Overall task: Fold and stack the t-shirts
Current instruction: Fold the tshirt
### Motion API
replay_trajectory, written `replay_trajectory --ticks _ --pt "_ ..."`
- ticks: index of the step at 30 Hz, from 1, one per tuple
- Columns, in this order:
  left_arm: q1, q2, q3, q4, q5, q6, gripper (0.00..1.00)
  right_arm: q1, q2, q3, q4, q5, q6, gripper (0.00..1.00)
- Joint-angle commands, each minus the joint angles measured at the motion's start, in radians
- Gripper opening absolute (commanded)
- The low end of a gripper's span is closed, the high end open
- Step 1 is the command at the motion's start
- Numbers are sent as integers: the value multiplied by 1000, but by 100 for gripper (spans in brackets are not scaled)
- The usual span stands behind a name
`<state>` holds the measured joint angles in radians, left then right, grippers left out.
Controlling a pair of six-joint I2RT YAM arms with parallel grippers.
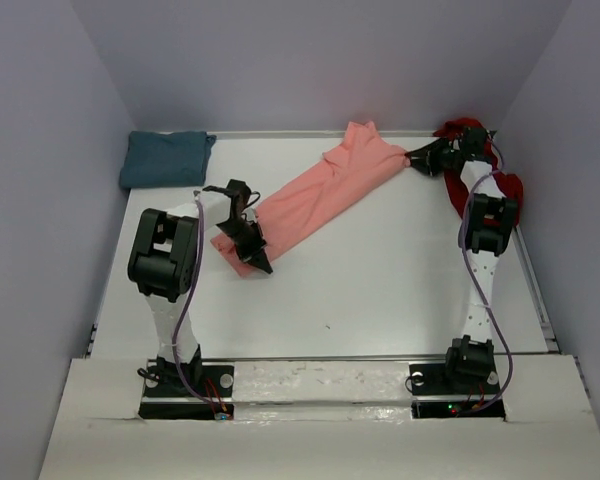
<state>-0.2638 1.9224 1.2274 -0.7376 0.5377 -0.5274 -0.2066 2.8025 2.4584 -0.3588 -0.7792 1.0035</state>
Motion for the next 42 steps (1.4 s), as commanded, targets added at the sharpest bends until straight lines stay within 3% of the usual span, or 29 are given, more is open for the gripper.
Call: replay_trajectory --ticks 1,3,4,13,17,24,25,28,30,42 --pt "-15 -76 194 -20 -21 -11 0 10 -15 -9 222 -68 78 53" --pt "-17 -54 350 -58 -42 6 0 10 -61 -54 262 -74 57 72" --pt "-17 -43 392 -68 -53 12 0 10 -76 -67 264 -78 47 75" --pt "18 75 687 -91 -56 75 4 10 -342 -401 265 -57 -75 76" --pt "75 118 670 -65 -47 96 5 10 -470 -566 247 3 -158 76" --pt "126 164 603 -55 -79 196 11 10 -583 -683 150 26 -256 76" --pt "130 167 590 -66 -90 205 23 10 -590 -694 147 26 -262 76" --pt "149 165 543 -72 -97 230 42 10 -615 -728 141 23 -281 76" --pt "162 158 503 -68 -125 236 49 10 -621 -737 135 20 -292 76" --pt "230 138 346 -14 -237 268 50 10 -589 -700 124 -2 -281 75"
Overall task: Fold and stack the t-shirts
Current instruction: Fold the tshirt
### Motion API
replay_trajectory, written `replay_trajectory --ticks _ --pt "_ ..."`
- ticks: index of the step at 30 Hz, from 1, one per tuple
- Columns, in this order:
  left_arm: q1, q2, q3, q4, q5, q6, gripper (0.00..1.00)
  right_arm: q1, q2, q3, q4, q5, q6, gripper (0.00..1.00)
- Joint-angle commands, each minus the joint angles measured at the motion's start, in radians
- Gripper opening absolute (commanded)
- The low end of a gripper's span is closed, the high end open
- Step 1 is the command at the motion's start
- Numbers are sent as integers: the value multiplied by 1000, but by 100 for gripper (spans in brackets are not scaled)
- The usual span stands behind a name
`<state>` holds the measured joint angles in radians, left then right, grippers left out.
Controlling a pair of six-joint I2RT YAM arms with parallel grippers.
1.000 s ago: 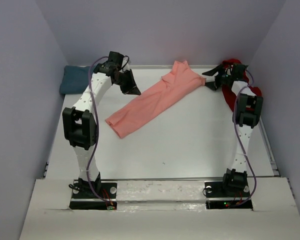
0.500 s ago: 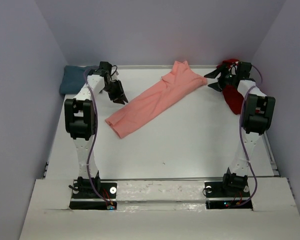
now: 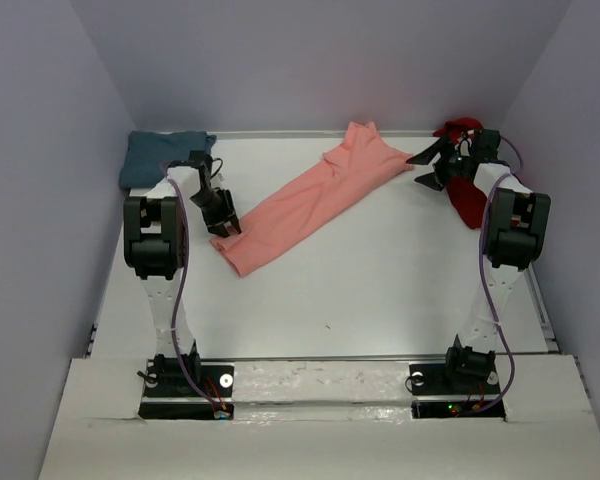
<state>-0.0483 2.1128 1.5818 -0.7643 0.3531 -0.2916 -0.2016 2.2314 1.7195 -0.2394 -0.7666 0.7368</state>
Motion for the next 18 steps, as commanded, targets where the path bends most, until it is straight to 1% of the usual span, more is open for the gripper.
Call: replay_trajectory --ticks 1,9,14,16,18 --pt "18 -53 -8 13 -66 32 51 5 -16 40 5 -16 -14 76" --pt "39 -53 18 0 -132 34 51 5 -1 46 5 -23 -13 76" --pt "39 -68 43 2 -131 32 50 5 7 49 3 -26 -13 75" --pt "39 -62 53 0 -135 32 48 5 10 49 3 -28 -11 75" --pt "39 -28 55 -9 -144 34 41 5 16 52 5 -31 -10 76"
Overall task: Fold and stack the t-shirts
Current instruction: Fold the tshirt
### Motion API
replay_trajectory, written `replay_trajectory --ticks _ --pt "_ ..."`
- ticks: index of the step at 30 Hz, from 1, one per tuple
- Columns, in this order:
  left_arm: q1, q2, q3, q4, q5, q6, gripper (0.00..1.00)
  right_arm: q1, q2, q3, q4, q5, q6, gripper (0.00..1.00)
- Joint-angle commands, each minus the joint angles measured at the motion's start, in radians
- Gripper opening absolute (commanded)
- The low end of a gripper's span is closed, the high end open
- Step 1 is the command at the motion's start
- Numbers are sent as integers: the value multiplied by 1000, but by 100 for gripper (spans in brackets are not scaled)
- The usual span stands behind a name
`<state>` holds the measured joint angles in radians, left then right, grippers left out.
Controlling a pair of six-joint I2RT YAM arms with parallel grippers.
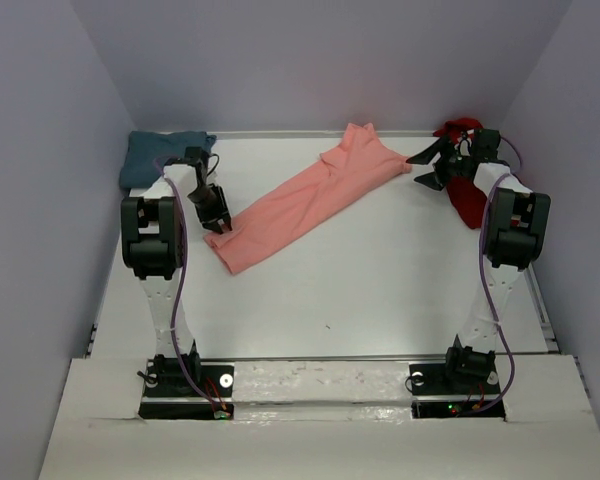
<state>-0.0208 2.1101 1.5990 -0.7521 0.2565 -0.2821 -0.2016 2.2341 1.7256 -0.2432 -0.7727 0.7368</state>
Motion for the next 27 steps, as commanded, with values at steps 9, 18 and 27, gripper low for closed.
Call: replay_trajectory --ticks 9,18,27 --pt "12 -7 -31 -33 -65 -5 0 5 22 51 8 -28 -10 75" --pt "-31 -4 -92 -50 -72 1 0 25 59 66 10 -25 3 66" --pt "-110 -16 -186 -29 -51 -22 0 34 82 75 8 -22 12 0"
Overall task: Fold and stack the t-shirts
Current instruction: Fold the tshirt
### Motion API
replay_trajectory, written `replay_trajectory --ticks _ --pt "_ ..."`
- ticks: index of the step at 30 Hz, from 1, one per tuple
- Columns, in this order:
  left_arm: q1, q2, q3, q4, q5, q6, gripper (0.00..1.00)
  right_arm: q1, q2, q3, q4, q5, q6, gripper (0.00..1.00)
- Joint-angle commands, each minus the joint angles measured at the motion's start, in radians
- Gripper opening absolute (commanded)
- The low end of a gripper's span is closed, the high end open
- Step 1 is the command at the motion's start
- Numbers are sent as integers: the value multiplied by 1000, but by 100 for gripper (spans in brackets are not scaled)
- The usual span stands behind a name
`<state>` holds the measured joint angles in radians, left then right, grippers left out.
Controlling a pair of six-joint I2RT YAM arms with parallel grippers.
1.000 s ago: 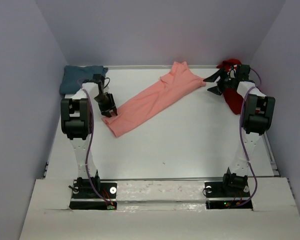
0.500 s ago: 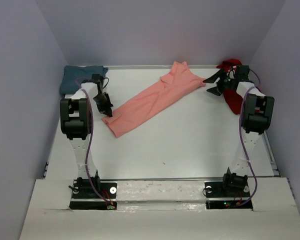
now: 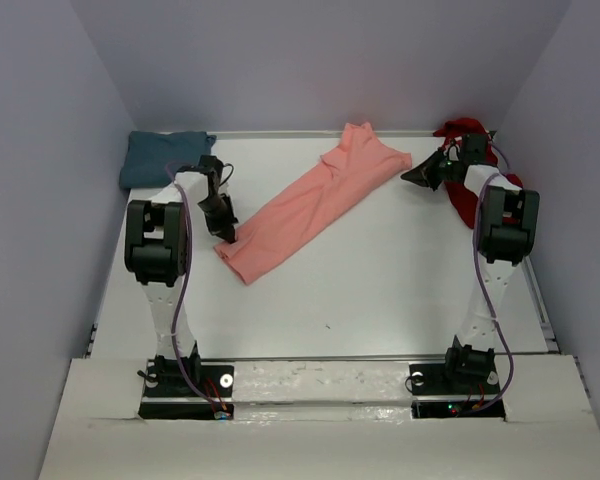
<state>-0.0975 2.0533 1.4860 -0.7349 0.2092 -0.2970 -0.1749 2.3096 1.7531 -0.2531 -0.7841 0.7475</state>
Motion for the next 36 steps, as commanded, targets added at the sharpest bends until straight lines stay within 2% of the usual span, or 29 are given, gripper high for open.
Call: replay_trajectory --ticks 1,18,36 --pt "-44 39 -82 -46 4 -10 0 17 10 49 18 -9 3 0" --pt "-143 -68 -231 -55 85 -19 0 64 86 118 21 39 23 0" --pt "-430 -84 -308 -66 202 -42 0 127 189 246 5 114 26 0"
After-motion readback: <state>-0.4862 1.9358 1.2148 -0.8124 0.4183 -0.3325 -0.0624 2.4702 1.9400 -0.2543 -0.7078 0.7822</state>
